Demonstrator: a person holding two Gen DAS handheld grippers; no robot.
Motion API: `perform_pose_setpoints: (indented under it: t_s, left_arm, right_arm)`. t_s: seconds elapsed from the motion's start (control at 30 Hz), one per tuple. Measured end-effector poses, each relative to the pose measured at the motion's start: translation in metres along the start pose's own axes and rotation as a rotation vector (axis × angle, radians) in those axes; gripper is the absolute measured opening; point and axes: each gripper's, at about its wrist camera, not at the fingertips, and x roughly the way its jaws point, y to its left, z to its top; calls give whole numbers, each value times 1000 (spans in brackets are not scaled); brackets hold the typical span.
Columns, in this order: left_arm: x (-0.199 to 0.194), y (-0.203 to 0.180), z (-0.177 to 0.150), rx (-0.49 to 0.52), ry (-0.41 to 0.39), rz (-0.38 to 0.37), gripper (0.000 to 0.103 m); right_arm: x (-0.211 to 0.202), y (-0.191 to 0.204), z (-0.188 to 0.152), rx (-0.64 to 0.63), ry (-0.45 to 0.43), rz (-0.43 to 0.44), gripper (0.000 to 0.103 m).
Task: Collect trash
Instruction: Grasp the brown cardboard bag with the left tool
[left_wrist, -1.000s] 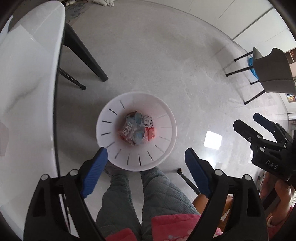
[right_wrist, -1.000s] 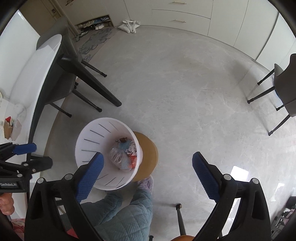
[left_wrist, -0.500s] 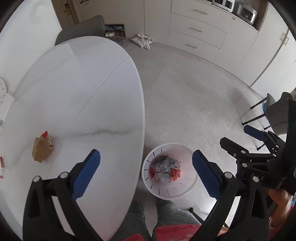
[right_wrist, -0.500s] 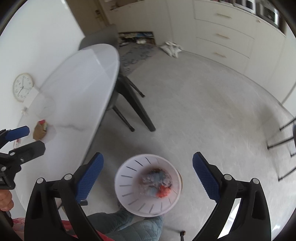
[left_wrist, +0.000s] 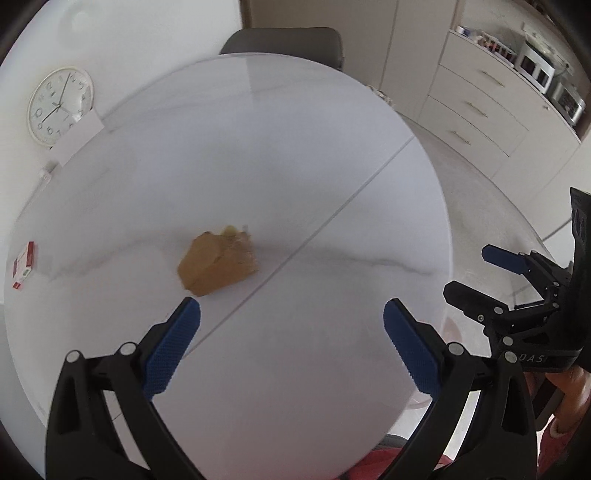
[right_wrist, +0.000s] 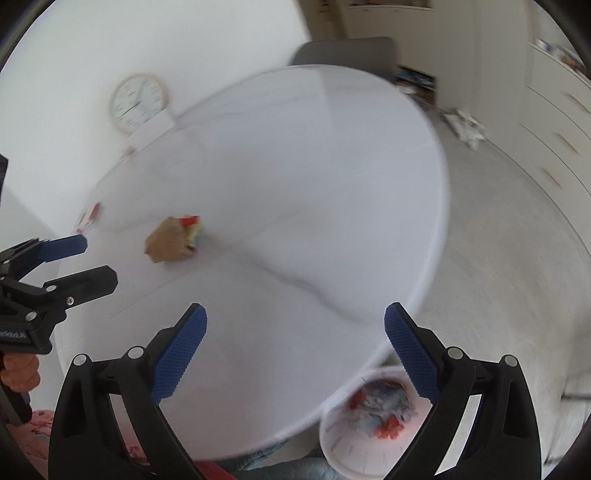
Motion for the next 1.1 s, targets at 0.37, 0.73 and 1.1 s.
perform_pose_setpoints:
  t_s: [0.37,0.73,1.1]
  left_arm:
    - [60,124,-7,-231,80,-85,95]
    - [102,96,10,-198,69,-119,91]
    - [148,78,33,-239,147,-31,92]
  right_arm:
    - [124,71,83,-271,140,166,58]
    - [167,64,132,-99,339,356,58]
    - [180,29,144,21,334,347,58]
